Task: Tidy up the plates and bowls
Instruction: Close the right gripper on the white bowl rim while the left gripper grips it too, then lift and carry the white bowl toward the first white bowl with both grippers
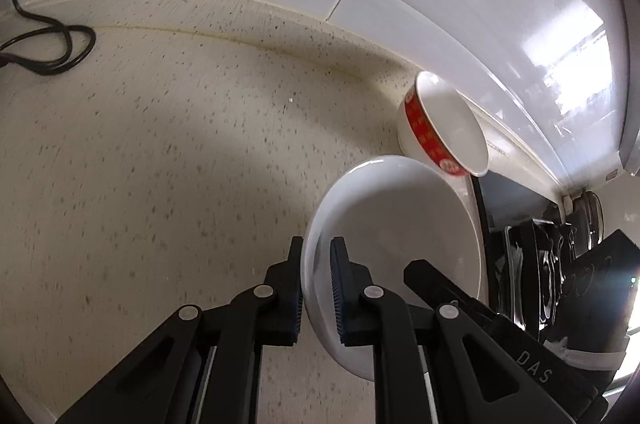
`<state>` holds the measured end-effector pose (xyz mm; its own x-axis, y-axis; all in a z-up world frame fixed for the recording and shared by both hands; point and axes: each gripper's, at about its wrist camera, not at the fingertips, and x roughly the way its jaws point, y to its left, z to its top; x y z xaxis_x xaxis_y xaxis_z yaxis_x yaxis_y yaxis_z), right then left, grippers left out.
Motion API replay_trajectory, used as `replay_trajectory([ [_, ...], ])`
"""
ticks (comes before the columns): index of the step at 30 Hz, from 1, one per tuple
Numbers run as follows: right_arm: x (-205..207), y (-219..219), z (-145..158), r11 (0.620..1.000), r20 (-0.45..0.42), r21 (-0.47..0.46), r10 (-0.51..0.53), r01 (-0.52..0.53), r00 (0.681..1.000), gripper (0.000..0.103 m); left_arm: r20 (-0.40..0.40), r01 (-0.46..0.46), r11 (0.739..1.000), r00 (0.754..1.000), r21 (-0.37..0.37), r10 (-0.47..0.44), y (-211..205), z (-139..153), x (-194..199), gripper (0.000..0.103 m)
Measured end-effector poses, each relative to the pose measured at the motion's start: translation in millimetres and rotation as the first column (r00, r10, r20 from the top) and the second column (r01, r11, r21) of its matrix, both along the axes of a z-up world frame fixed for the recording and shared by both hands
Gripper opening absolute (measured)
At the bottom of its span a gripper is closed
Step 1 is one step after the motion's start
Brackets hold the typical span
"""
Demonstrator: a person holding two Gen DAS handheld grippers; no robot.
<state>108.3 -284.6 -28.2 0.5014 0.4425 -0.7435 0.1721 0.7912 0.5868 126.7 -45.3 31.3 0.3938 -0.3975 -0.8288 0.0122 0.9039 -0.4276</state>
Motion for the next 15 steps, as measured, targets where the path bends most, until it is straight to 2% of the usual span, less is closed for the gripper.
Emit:
replay_trajectory([
  [15, -66.5, -6.4, 6.0, 1.000, -0.023, -0.025, -0.020, 0.019, 1.000, 0.021, 0.021, 0.077, 0.997, 0.997, 0.030, -0.078, -9.5, 6.6, -60.3, 0.013],
])
